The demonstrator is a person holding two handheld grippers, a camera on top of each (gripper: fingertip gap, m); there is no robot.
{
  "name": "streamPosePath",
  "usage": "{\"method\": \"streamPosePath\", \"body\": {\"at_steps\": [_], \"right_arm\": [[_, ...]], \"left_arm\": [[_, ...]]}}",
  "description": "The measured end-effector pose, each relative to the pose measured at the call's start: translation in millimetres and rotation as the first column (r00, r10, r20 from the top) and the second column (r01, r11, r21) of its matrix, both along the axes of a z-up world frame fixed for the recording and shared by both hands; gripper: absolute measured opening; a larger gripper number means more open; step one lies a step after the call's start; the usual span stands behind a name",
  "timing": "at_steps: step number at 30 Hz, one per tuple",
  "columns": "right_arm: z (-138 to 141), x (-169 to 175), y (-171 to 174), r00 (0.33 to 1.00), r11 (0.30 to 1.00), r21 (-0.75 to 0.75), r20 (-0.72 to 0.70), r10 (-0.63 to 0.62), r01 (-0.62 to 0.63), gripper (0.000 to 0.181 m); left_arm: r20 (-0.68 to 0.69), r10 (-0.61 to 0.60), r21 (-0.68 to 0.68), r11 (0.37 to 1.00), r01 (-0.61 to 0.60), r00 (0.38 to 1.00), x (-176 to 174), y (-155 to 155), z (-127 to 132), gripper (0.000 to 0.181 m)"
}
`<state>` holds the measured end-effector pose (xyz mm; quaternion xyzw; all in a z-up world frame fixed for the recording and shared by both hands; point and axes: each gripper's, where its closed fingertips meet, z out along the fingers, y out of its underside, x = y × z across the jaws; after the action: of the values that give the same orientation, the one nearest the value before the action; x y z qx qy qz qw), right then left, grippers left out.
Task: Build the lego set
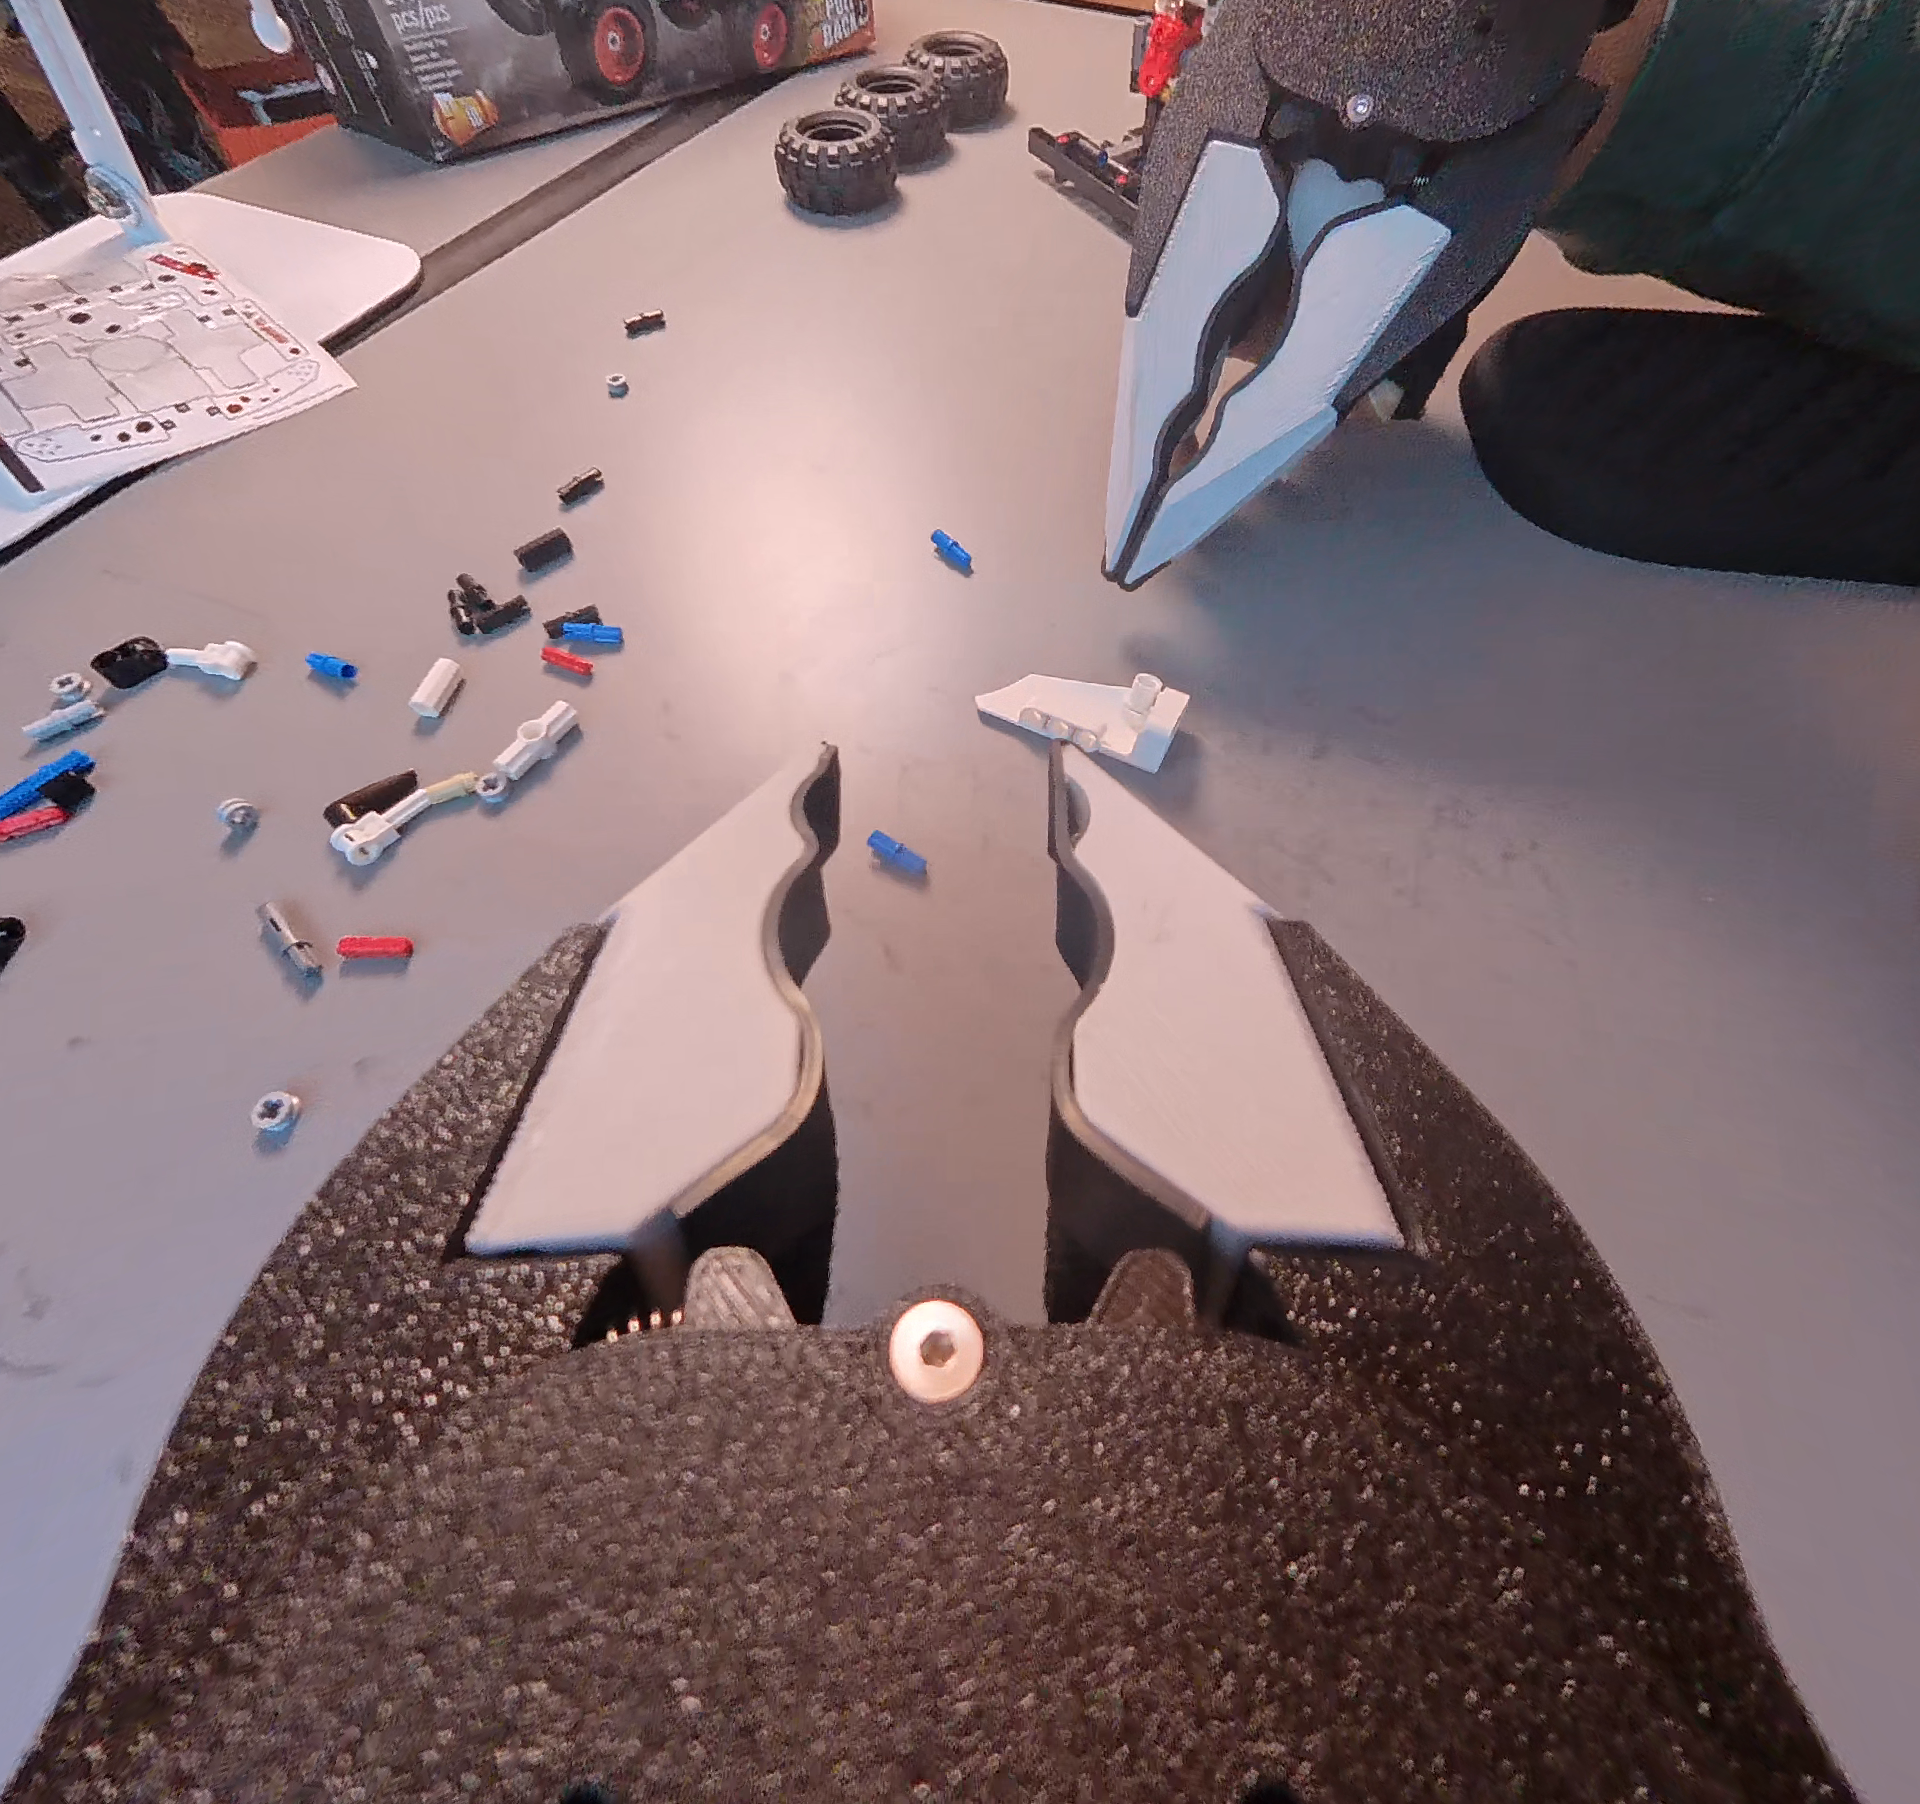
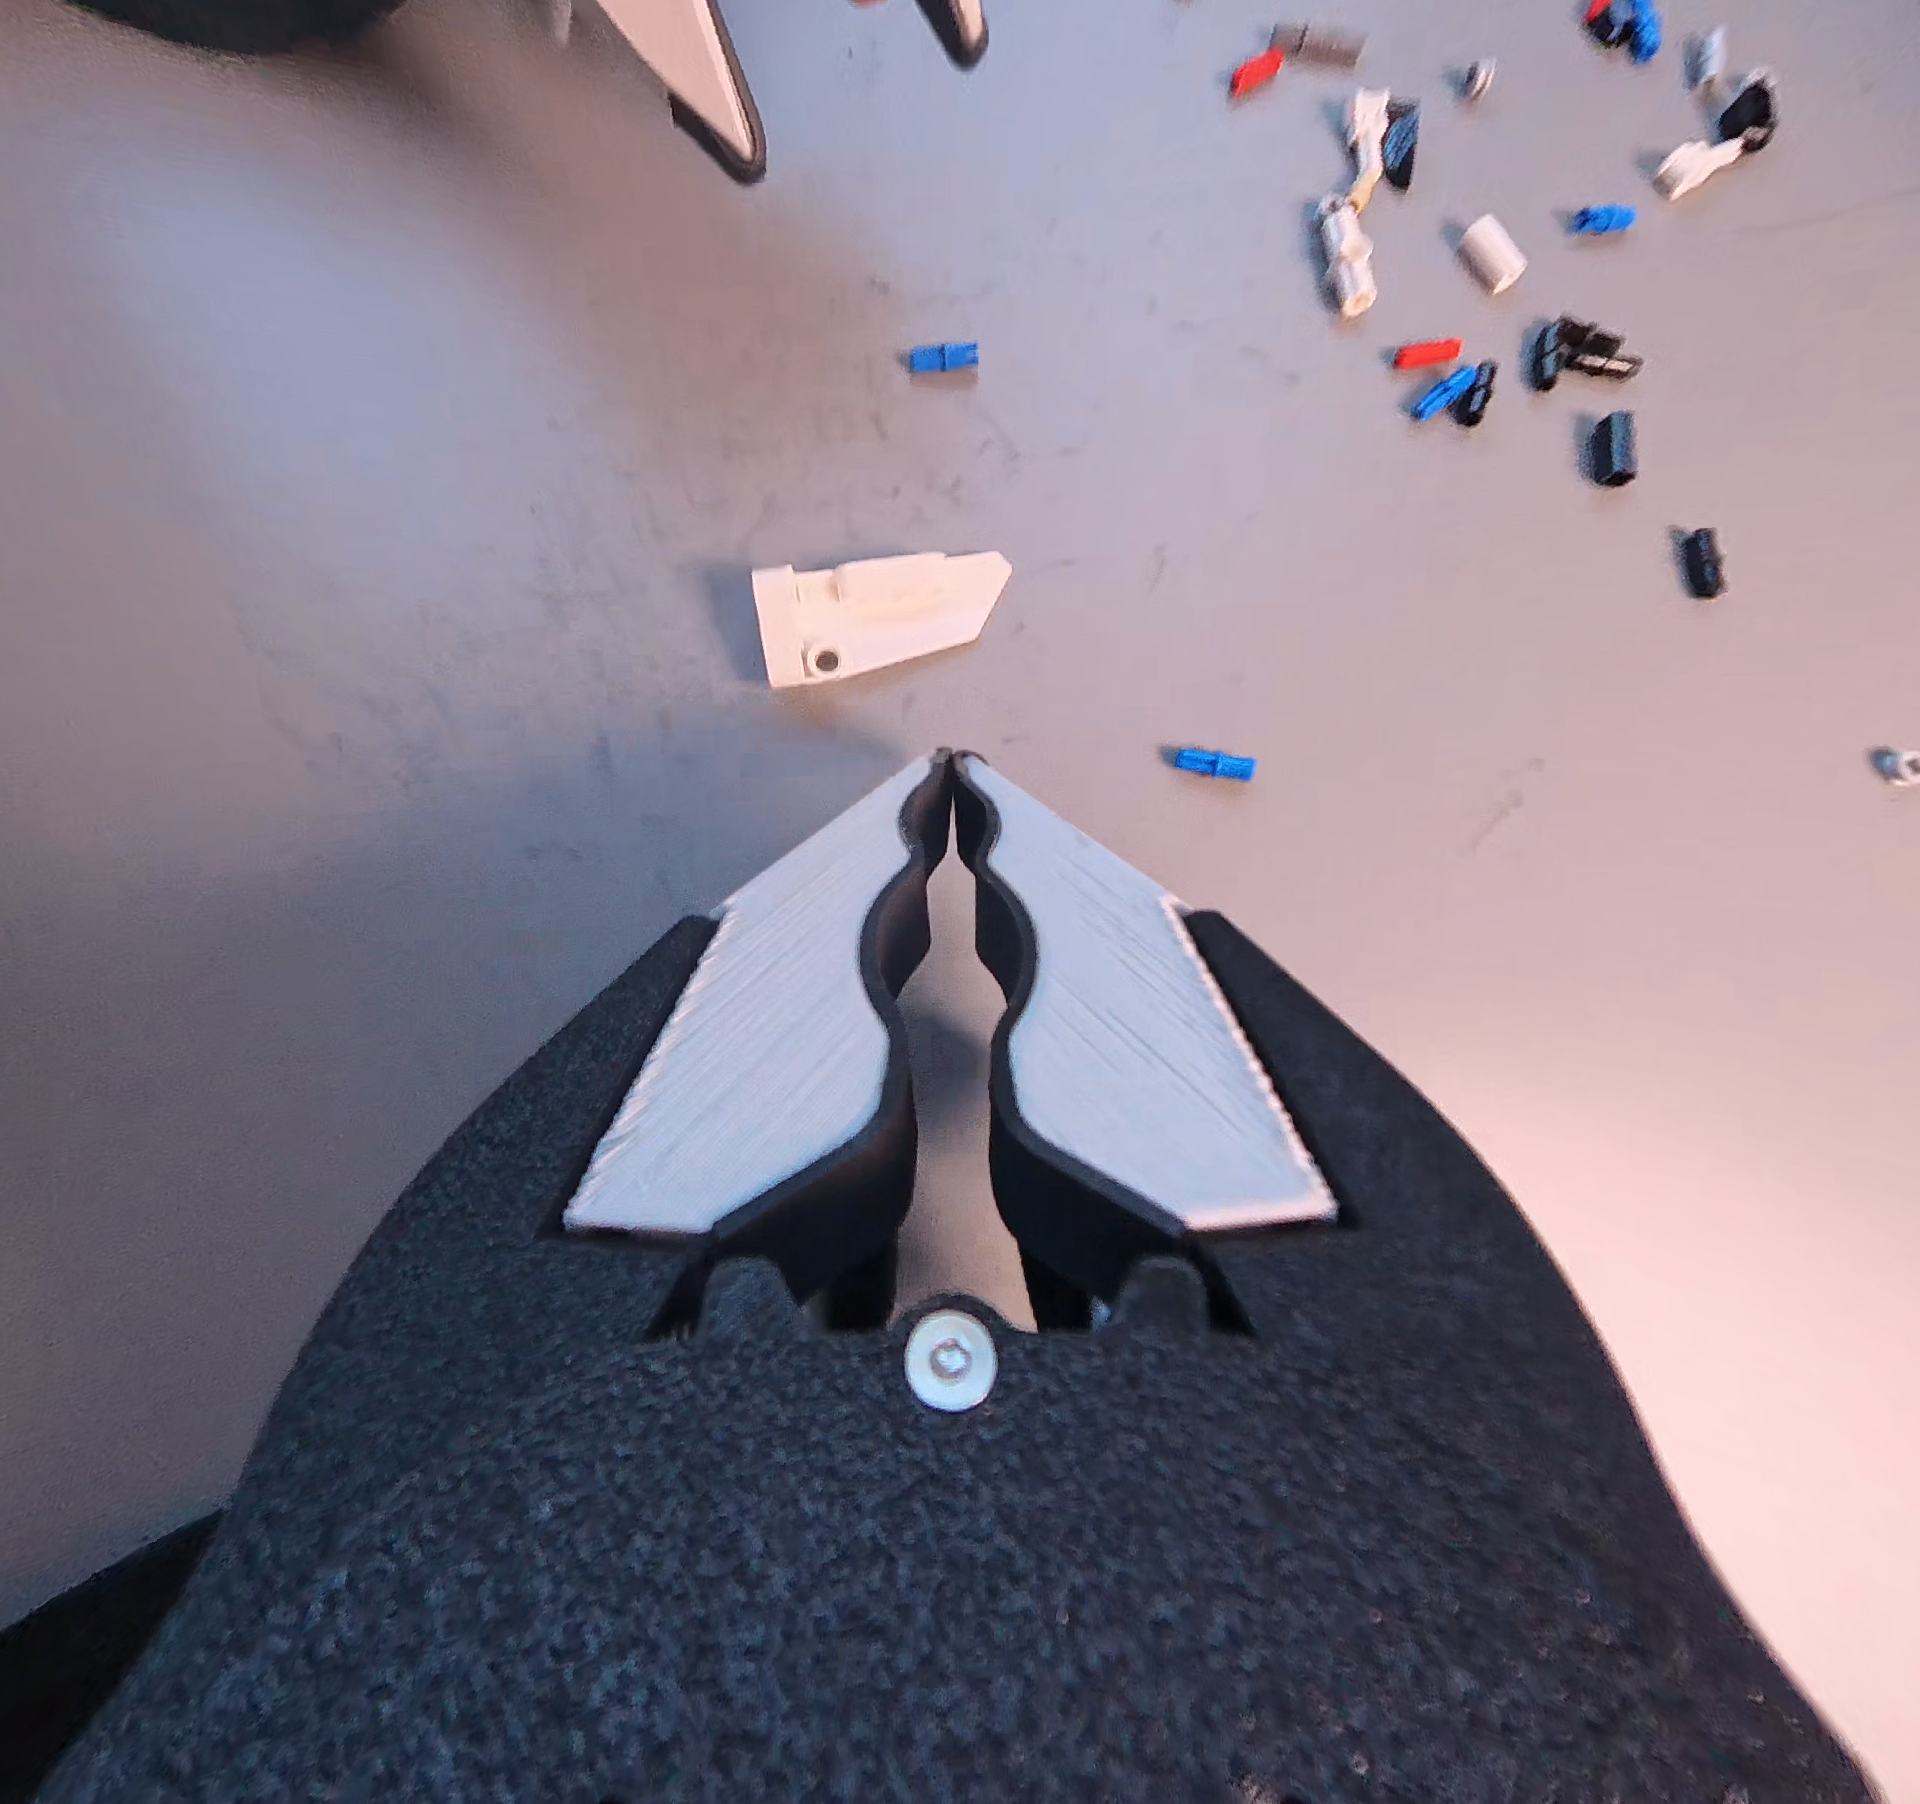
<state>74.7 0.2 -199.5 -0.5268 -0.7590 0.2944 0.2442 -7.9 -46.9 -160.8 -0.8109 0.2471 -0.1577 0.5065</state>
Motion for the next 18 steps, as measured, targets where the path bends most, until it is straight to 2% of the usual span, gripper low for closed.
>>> {"method": "streamPosePath", "body": {"at_steps": [3,6,9,12,14,17,18], "right_arm": [[-10,3,-1,0.998,0.999,0.033,0.061,0.008,-0.01,0.0],[-5,-3,-7,0.999,1.0,-0.005,0.049,0.018,-0.018,0.004],[3,-5,-27,0.992,0.996,-0.086,0.113,0.05,-0.04,0.039],[2,-12,-43,0.987,0.996,-0.008,0.133,0.088,-0.088,0.044],[-5,-19,-44,0.986,0.995,0.054,0.152,0.073,-0.082,0.036],[-12,-23,-40,0.983,0.99,0.096,0.161,0.083,-0.099,0.008],[-12,-22,-39,0.982,0.989,0.097,0.163,0.097,-0.113,0.008]], "left_arm": [[-0.014,-0.003,-0.009,1.0,0.002,1.0,2,-1,-4,0.038],[-0.008,0.002,-0.015,1.0,-0.002,1.0,1,-1,-5,0.038],[-0.01,0.017,-0.02,1.0,-0.017,1.0,-3,0,-7,0.037],[-0.003,0.027,-0.018,0.999,-0.028,1.0,-6,-1,-6,0.037],[0.006,0.031,-0.013,0.999,-0.031,1.0,-6,-1,-5,0.037],[0.01,0.03,-0.012,0.999,-0.03,0.999,-6,-1,-4,0.037],[0.011,0.029,-0.011,1.0,-0.028,1.0,-6,-1,-4,0.037]]}}
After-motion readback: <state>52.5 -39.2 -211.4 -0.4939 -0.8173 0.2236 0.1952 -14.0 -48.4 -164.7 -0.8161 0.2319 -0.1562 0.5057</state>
